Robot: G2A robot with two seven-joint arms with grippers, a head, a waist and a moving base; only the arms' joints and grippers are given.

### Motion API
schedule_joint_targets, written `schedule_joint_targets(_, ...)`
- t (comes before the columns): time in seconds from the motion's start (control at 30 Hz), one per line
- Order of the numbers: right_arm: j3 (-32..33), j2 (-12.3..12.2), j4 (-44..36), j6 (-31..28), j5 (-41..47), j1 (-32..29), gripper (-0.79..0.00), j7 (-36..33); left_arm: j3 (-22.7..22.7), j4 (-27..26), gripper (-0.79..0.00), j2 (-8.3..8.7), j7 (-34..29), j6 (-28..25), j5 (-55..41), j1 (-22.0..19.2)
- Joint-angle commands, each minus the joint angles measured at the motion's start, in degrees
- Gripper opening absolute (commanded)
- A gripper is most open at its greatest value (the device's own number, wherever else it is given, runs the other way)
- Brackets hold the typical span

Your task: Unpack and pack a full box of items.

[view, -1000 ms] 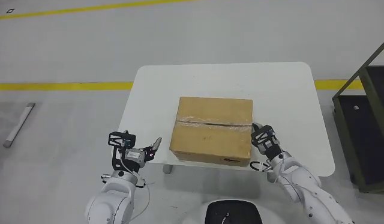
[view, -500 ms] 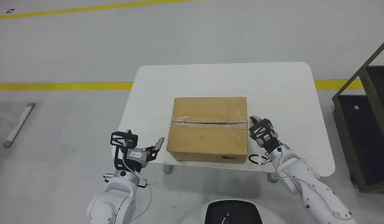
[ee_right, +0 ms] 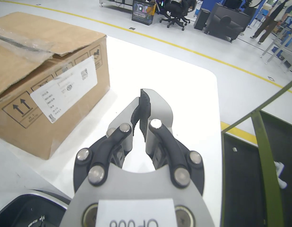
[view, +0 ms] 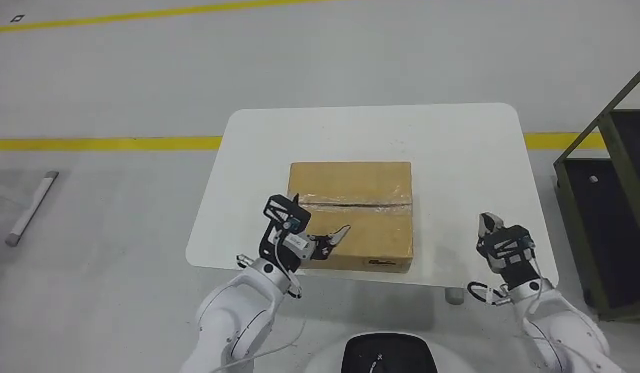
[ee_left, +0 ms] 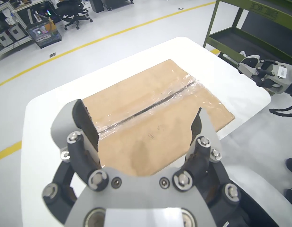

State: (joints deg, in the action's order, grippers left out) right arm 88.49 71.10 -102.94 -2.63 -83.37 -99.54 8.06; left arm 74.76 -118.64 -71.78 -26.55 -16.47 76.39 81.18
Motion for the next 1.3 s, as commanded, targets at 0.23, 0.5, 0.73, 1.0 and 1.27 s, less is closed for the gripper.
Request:
schedule_joint_targets(0.23, 6.03, -0.21, -5.70, 0.75, 2.64, -8.91, -0.785, 2.96, 0.14, -0.06, 0.000, 0.01, 0.02, 0.00, 0.10, 0.10)
schedule_joint_targets(0.5, 7.09, -0.23, -6.14, -0.31, 2.32, -10.13, -0.785, 3.61, -3.43, 0.53, 0.000, -0.29, 2.36, -1.06, -0.25, -1.27)
schedule_joint_targets(0.73, 7.21, -0.13, -6.64, -0.12, 1.62, -10.93, -0.785, 4.31, -14.74, 6.78, 0.000, -2.04, -1.28, 0.18, 1.22, -11.62)
schedule_joint_targets(1.0, 8.56, -0.05, -7.30, 0.35, 1.72, -12.67, -0.785, 5.04, -26.72, 17.50, 0.000, -4.98, -7.97, 3.88, 7.52, -22.77)
schedule_joint_targets(1.27, 9.30, 0.11, -7.63, 0.64, 2.23, -14.10, -0.785, 5.38, -29.39, 21.54, 0.000, -6.03, -9.02, 5.86, 10.18, -25.54)
